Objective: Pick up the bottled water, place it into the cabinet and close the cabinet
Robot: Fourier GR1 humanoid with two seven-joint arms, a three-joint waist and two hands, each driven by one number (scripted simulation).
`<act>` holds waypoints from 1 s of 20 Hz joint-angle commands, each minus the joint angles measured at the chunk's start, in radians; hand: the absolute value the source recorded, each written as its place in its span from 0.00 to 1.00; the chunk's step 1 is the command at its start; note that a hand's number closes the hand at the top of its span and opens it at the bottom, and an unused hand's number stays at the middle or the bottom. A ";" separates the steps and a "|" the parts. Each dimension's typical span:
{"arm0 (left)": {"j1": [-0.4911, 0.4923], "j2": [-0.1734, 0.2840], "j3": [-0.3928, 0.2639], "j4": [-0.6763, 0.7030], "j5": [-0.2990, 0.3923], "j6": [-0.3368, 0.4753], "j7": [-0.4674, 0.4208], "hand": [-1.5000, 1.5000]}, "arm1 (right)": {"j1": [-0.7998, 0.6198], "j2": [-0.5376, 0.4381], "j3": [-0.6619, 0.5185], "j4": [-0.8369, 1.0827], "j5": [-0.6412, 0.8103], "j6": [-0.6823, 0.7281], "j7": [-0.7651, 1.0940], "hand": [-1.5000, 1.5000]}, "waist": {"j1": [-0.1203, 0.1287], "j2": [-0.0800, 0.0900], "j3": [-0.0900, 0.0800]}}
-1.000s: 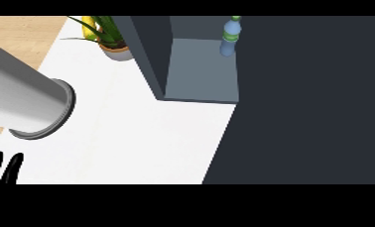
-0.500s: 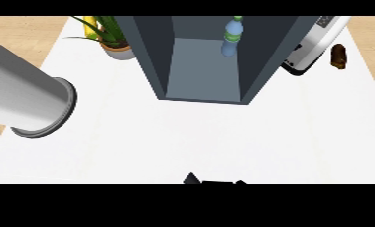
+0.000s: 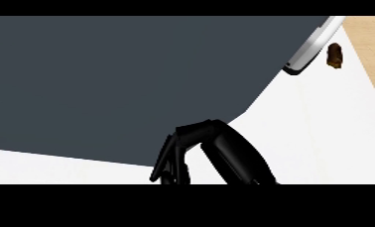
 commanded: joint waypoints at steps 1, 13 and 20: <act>0.052 -0.012 0.065 -0.007 0.056 -0.069 0.003 0.00 | -0.120 0.007 -0.163 0.141 -0.121 0.007 -0.062 1.00 | -0.008 0.000 0.004; 0.085 -0.132 0.116 -0.023 0.041 -0.154 0.051 0.00 | -0.428 -0.001 -0.404 0.565 -0.204 0.193 -0.130 1.00 | -0.018 0.001 0.004; 0.104 -0.078 0.217 -0.005 0.166 -0.199 0.105 0.00 | -0.557 -0.045 -0.493 0.694 -0.258 0.284 -0.118 1.00 | -0.012 0.003 0.004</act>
